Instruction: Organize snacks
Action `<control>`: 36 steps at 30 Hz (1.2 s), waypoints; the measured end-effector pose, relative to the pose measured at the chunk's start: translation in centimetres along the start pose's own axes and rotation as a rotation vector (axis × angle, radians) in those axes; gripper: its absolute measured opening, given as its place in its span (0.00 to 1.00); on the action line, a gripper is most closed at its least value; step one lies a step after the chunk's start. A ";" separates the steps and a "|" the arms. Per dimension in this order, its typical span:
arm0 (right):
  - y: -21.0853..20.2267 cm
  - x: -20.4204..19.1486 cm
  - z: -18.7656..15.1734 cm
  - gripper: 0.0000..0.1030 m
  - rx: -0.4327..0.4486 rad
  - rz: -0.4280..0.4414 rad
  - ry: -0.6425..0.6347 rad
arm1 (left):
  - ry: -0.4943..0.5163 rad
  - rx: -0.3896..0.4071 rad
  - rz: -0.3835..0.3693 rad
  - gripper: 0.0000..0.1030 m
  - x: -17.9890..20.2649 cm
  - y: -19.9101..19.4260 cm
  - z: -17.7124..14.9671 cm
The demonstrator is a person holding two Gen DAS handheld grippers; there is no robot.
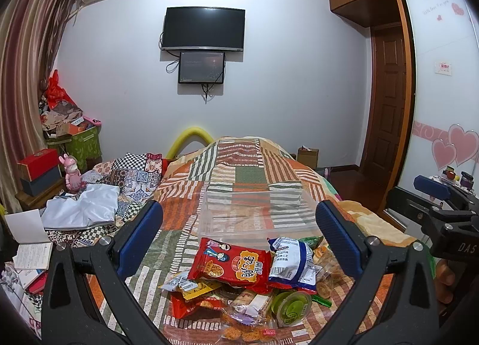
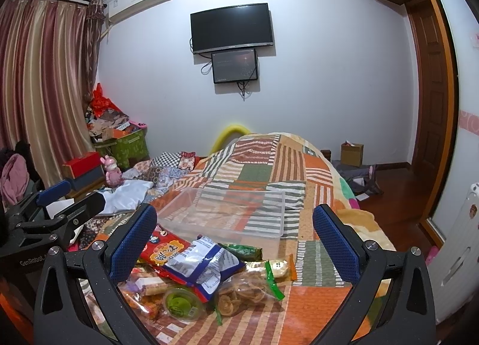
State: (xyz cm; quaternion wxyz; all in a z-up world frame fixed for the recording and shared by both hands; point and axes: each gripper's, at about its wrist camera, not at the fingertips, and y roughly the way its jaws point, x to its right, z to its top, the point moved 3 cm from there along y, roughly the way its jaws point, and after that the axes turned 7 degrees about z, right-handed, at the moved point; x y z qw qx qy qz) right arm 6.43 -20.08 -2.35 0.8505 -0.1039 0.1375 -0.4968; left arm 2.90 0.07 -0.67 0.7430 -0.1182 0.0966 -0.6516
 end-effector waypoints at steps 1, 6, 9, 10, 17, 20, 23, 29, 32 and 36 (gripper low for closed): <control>0.0 0.1 0.0 1.00 0.000 0.002 0.000 | 0.001 0.000 0.000 1.00 0.0 0.0 0.0; 0.1 0.0 -0.1 1.00 0.000 0.007 0.002 | 0.000 0.002 -0.002 1.00 0.0 -0.1 0.1; 0.1 0.1 -0.1 1.00 0.000 0.007 0.001 | 0.000 0.001 -0.004 1.00 0.0 -0.1 0.1; 0.1 0.1 -0.1 1.00 0.000 0.006 0.002 | 0.001 0.002 -0.003 1.00 0.0 -0.1 0.0; 0.1 0.0 -0.1 1.00 -0.002 0.010 0.005 | 0.003 -0.002 -0.006 1.00 0.2 -0.2 -0.1; 0.1 -0.1 -0.2 1.00 -0.003 0.012 0.007 | 0.007 -0.002 -0.006 1.00 0.3 -0.2 -0.2; 0.3 0.1 -0.3 1.00 -0.006 0.015 0.009 | 0.012 0.000 -0.005 1.00 0.4 0.0 -0.2; 1.3 0.7 -0.8 1.00 -0.028 0.018 0.013 | 0.011 -0.016 -0.002 1.00 0.2 0.7 -0.5; 2.1 1.0 -1.4 1.00 -0.053 0.020 0.017 | 0.015 -0.047 -0.001 1.00 -0.3 1.8 -0.9; 3.5 1.7 -2.2 1.00 -0.109 0.025 0.029 | 0.003 -0.113 0.000 1.00 -1.1 3.9 -1.9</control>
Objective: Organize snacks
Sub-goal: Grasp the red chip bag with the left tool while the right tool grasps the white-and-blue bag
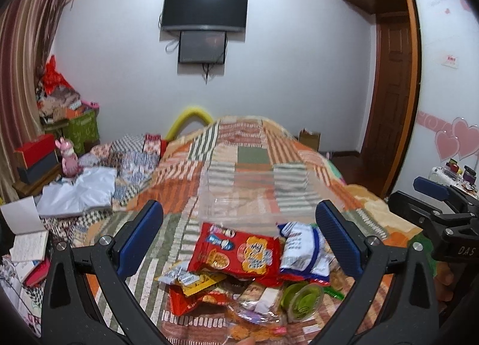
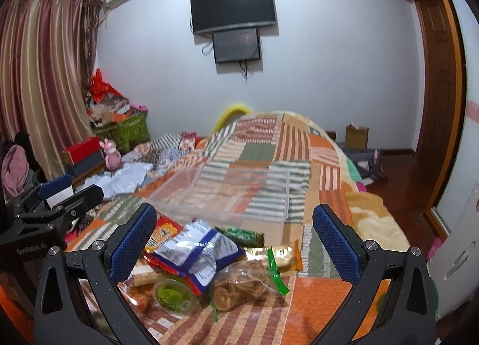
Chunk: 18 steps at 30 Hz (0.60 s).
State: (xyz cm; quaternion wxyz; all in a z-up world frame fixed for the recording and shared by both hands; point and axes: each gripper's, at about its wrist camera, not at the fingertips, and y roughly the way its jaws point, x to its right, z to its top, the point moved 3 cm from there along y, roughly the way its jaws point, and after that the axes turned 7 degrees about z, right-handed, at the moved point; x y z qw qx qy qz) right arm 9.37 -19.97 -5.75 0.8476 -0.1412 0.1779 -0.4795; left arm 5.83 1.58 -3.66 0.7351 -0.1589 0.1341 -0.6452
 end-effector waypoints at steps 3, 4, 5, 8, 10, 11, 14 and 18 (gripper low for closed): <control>1.5 0.5 -0.9 1.00 -0.059 0.003 0.012 | -0.025 -0.043 0.000 1.00 -0.9 1.9 -0.7; 1.9 0.6 -1.2 1.00 -0.076 0.003 0.013 | -0.029 -0.063 0.003 1.00 -1.2 2.4 -0.9; 2.3 0.7 -1.5 1.00 -0.091 0.003 0.013 | -0.036 -0.087 0.005 1.00 -1.5 3.1 -1.2; 3.4 1.0 -2.3 1.00 -0.136 0.015 0.026 | -0.048 -0.140 0.008 0.96 -2.1 4.8 -2.0; 4.1 1.1 -2.6 1.00 -0.164 0.037 0.042 | -0.040 -0.177 0.009 0.91 -2.3 5.9 -2.5; 4.3 1.1 -2.8 1.00 -0.173 0.046 0.048 | -0.041 -0.201 0.005 0.90 -2.4 6.5 -2.8; 5.2 0.9 -3.1 1.00 -0.200 0.058 0.055 | -0.029 -0.275 -0.005 0.86 -2.6 8.1 -3.7; 6.6 0.2 -3.6 0.96 -0.249 0.081 0.051 | -0.003 -0.353 -0.025 0.80 -2.5 9.6 -4.2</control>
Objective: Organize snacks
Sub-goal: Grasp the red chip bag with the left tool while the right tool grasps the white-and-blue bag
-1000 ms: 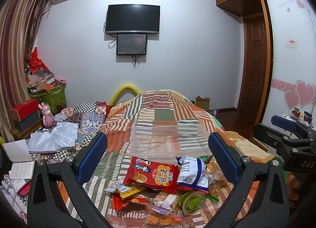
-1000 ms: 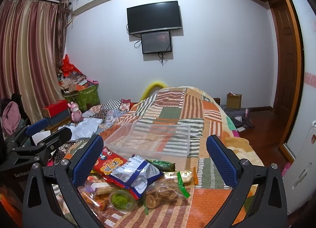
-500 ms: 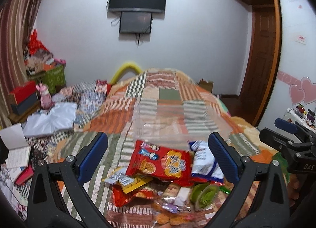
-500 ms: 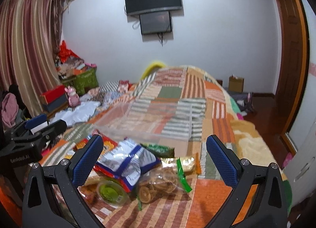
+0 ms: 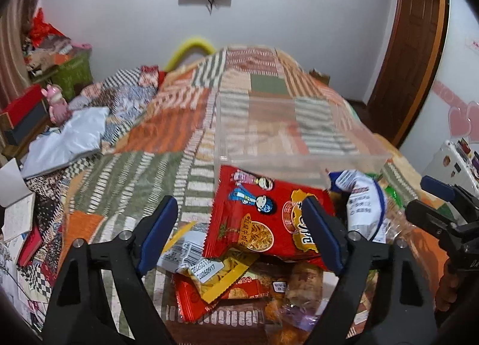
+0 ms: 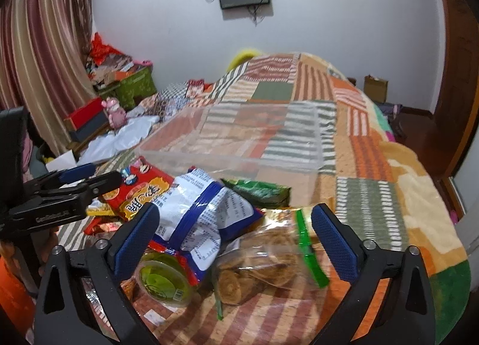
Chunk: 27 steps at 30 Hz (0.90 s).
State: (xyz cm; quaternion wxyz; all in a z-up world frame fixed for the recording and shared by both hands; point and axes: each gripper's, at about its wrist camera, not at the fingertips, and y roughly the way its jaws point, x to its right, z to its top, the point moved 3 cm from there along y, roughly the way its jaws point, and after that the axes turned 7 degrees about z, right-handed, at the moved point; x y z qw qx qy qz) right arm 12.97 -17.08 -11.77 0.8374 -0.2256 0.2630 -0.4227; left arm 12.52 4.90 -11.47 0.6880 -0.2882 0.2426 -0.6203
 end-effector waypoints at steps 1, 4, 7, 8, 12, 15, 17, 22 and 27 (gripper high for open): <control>0.4 -0.2 0.1 0.94 -0.007 0.000 -0.004 | 0.009 -0.013 -0.001 0.77 -0.1 0.3 0.0; 1.4 -0.7 0.2 0.88 -0.029 0.010 -0.017 | 0.026 -0.051 -0.013 0.72 0.2 1.5 0.0; 2.4 -0.8 0.3 0.82 -0.058 0.022 -0.004 | 0.039 -0.077 -0.033 0.66 0.2 2.1 0.0; 2.6 -0.7 0.2 0.82 -0.065 0.030 0.005 | 0.037 -0.079 -0.048 0.65 0.2 2.2 -0.1; 3.0 -0.4 0.0 0.82 -0.081 0.067 0.048 | 0.064 -0.086 -0.058 0.65 0.4 2.3 0.0; 3.3 -0.5 -0.3 0.82 -0.105 0.091 0.061 | 0.085 -0.099 -0.079 0.66 0.9 2.5 0.1; 3.6 -0.6 -0.4 0.82 -0.115 0.104 0.068 | 0.098 -0.097 -0.081 0.67 1.3 2.5 0.1; 4.2 -1.1 -0.5 0.82 -0.139 0.141 0.085 | 0.109 -0.116 -0.112 0.75 1.9 3.1 0.0; 4.6 -1.7 -0.5 0.81 -0.149 0.153 0.076 | 0.109 -0.101 -0.124 0.61 1.9 2.6 0.1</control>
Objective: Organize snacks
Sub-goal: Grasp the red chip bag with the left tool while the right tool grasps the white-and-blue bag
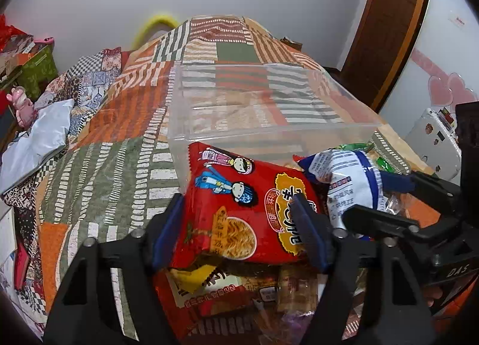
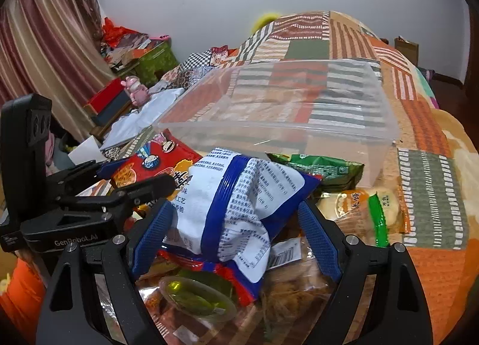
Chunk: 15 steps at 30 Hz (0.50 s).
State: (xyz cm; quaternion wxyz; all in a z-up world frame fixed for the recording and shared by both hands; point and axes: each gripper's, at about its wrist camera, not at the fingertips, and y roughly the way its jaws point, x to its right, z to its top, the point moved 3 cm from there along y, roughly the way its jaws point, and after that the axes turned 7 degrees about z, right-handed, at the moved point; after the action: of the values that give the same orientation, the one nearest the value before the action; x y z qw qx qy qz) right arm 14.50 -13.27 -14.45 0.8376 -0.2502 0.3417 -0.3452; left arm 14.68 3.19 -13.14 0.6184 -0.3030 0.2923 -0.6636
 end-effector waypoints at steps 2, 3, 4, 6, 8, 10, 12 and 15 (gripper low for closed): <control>0.0 -0.2 0.0 0.75 0.005 -0.003 -0.013 | 0.000 0.012 -0.003 0.52 0.1 -0.5 0.0; -0.1 -0.3 0.0 0.71 0.007 -0.002 -0.021 | -0.002 0.017 -0.007 0.47 0.0 -0.8 0.1; -0.2 -0.4 0.0 0.65 0.012 0.001 -0.028 | -0.004 0.021 -0.013 0.42 0.0 -1.0 0.1; -0.4 -0.7 0.0 0.57 0.021 -0.007 -0.046 | -0.003 0.040 -0.014 0.36 -0.1 -1.7 0.2; -0.5 -0.7 0.1 0.51 0.029 -0.016 -0.059 | 0.007 0.064 -0.019 0.32 0.2 -2.6 0.4; -0.5 -0.5 0.2 0.46 0.033 -0.014 -0.054 | 0.023 0.087 -0.033 0.30 0.8 -3.5 0.5; -0.5 -0.3 0.1 0.45 0.034 -0.005 -0.047 | 0.041 0.099 -0.048 0.30 1.5 -4.0 0.6; -0.5 -0.1 0.0 0.44 0.033 0.002 -0.043 | 0.062 0.102 -0.042 0.32 2.5 -4.0 0.7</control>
State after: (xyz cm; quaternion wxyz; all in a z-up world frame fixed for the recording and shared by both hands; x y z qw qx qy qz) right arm 14.24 -13.51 -14.06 0.8491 -0.2431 0.3183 -0.3444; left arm 12.50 0.98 -9.52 0.6096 -0.2563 0.2708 -0.6996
